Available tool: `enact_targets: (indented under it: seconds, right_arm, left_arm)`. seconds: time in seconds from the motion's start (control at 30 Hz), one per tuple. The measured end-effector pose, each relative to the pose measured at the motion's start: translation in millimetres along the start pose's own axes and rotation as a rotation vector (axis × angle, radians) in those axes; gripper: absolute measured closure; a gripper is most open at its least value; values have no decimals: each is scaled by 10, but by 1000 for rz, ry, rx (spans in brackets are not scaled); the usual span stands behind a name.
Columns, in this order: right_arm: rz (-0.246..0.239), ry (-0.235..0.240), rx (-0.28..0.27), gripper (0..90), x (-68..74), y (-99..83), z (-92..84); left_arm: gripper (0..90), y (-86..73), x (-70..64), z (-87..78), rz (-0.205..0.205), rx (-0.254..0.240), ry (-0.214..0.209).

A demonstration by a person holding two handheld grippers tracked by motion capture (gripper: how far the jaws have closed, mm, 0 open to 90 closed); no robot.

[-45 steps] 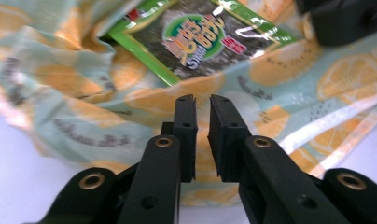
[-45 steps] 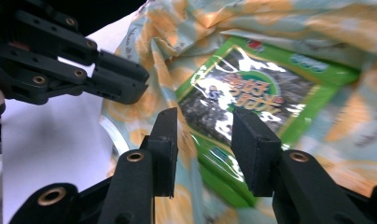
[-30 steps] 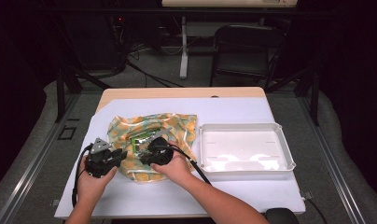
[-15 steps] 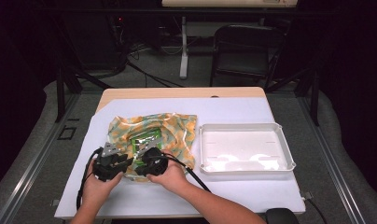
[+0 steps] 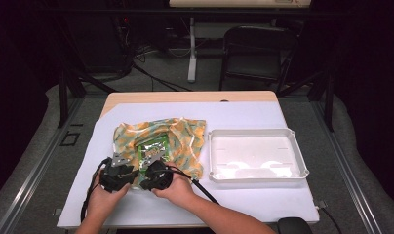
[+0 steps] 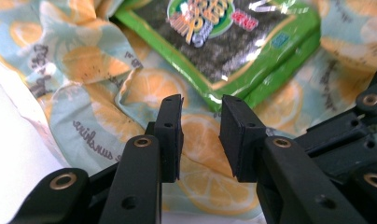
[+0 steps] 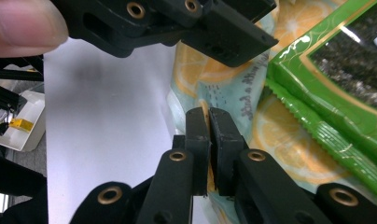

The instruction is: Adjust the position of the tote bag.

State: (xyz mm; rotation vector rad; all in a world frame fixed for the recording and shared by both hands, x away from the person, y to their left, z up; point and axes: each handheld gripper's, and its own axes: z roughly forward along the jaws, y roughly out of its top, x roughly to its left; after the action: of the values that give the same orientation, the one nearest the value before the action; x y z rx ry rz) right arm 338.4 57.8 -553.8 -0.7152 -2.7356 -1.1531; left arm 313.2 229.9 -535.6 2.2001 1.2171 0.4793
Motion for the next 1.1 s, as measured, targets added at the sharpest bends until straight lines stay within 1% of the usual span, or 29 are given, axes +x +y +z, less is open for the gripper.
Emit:
enact_targets:
  seconds: [0.13, 0.27, 0.37, 0.4, 0.43, 0.5, 0.53, 0.57, 0.6, 0.67, 0.73, 0.8, 0.9, 0.93, 1.0, 1.1]
  right_arm:
    - [-4, -4, 8, 858, 14, -18, 31]
    - [-2, -5, 5, 844, 11, -23, 35]
    - [-3, -3, 7, 811, 7, -23, 13]
    - [7, 0, -10, 799, 15, -26, 6]
    - [-3, 4, -14, 790, 11, -23, -14]
    - [-10, 0, -21, 765, 18, -20, -66]
    - [0, -2, -40, 759, 24, -27, -88]
    - [-7, -4, -45, 754, 15, -30, -120]
    - [-1, -9, -61, 749, 12, -40, -148]
    - [2, -13, -71, 745, -10, -51, -230]
    - [13, -21, -96, 744, -28, -67, -297]
    - [3, -30, -101, 743, -53, -76, -367]
    - [-8, -61, -109, 740, -80, -84, -467]
    - [-14, -72, -115, 738, -97, -86, -505]
    - [-8, -89, -133, 736, -139, -89, -584]
    - [16, -115, -162, 736, -228, -97, -688]
  left_arm:
    - [699, -29, 10, 26, 5, 21, 2]
    - [703, -51, 17, 64, -2, 41, 5]
    - [707, -55, 21, 81, 3, 56, 5]
    - [707, -60, 19, 87, -2, 52, 7]
    - [706, -61, 21, 88, 1, 52, 9]
    - [708, -67, 20, 94, -2, 47, 15]
    - [708, -70, 22, 93, -4, 48, 15]
    - [708, -72, 27, 90, -1, 52, 13]
    - [708, -77, 33, 88, 0, 52, 11]
    - [711, -90, 30, 83, -3, 49, 21]
    - [714, -97, 30, 80, -5, 48, 22]
    - [713, -95, 23, 81, -8, 49, 26]
    - [712, -87, 13, 87, -6, 48, 34]
    - [712, -83, 18, 80, -4, 56, 27]
    - [713, -82, 20, 78, -5, 54, 25]
    - [712, -81, 23, 80, -7, 51, 28]
